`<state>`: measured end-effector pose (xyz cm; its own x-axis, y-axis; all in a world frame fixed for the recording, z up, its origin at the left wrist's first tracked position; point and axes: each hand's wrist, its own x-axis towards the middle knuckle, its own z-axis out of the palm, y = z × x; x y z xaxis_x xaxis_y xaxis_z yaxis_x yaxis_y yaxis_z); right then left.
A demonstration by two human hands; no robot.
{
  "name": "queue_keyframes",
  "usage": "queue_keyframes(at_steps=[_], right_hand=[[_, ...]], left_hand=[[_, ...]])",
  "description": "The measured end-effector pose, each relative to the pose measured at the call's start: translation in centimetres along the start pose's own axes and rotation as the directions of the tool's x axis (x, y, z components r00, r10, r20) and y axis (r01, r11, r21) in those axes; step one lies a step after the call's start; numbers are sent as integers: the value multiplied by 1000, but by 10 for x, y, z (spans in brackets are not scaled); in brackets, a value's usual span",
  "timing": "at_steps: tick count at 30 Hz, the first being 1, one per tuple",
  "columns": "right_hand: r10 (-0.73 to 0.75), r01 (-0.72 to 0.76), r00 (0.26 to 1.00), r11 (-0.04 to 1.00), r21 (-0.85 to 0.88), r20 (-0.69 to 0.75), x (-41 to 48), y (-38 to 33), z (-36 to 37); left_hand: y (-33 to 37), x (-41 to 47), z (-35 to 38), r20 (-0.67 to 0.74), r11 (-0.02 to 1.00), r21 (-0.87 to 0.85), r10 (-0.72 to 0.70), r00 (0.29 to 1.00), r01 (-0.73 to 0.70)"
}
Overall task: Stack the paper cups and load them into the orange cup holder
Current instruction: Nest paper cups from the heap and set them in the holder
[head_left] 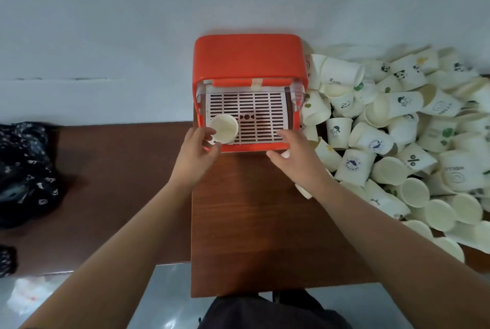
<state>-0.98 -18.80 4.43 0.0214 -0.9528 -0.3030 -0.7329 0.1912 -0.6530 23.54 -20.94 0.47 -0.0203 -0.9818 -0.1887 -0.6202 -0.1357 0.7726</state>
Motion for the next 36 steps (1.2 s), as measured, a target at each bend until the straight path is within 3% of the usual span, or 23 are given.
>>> queue_keyframes(at_steps=[7, 15, 22, 30, 33, 36], right_hand=[[203, -216, 975, 965, -151, -93, -73, 109, -51], [-64, 51, 998, 868, -493, -9, -76, 147, -29], [-56, 13, 997, 802, -597, -53, -49, 157, -19], [-19, 26, 1000, 931, -364, 22, -37, 165, -23], [-24, 37, 998, 977, -211, 61, -34, 159, -36], [-33, 34, 999, 998, -51, 13, -34, 150, -47]], left_hand=[[38, -36, 83, 266, 984, 40, 160, 951, -176], [61, -24, 166, 289, 972, 228, -118, 950, 52], [61, -22, 200, 178, 953, 268, -190, 966, 138], [49, -26, 189, 206, 977, 146, -185, 961, 157], [42, -33, 172, 217, 981, 66, -191, 957, 181], [41, -45, 151, 231, 972, -61, -209, 950, 228]])
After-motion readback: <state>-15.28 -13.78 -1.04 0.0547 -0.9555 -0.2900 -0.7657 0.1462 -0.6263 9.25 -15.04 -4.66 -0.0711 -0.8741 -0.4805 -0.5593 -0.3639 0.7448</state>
